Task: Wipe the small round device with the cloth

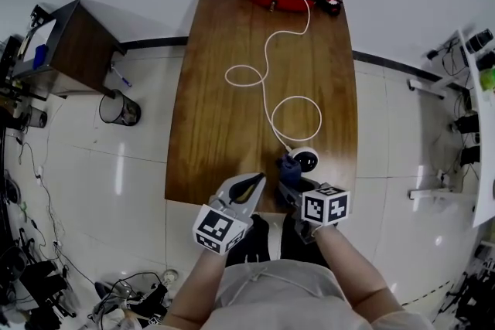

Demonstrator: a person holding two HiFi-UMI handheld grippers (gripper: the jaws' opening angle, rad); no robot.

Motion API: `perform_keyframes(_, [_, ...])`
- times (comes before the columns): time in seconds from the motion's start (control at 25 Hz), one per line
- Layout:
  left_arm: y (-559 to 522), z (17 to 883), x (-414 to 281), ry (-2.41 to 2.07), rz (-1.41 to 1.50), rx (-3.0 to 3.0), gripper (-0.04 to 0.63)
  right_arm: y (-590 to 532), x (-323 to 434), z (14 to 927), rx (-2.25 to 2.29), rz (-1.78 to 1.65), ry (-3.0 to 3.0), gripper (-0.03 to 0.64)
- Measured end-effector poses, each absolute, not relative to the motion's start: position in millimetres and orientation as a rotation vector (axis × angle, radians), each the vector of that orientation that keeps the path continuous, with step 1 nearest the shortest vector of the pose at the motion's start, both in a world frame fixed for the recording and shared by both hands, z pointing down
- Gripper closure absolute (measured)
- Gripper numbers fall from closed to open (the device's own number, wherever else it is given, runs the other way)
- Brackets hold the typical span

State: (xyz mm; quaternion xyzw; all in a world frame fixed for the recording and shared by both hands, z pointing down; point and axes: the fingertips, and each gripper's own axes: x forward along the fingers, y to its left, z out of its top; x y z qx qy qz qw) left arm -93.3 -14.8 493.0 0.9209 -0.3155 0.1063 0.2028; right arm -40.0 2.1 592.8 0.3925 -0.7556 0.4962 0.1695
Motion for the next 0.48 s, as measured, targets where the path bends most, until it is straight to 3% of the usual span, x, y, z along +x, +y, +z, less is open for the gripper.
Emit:
perform_keyframes(0.28, [-13, 503, -103, -0.882, 0.308, 2.551, 0.589, 6, -37, 627, 1.160, 1.481, -2.036, 0.500])
perform_keyframes(0.48, [-18, 494, -109, -0.930, 0.265, 2.546, 0.589, 0, -69, 566, 0.962, 1.253, -2.238, 0.500])
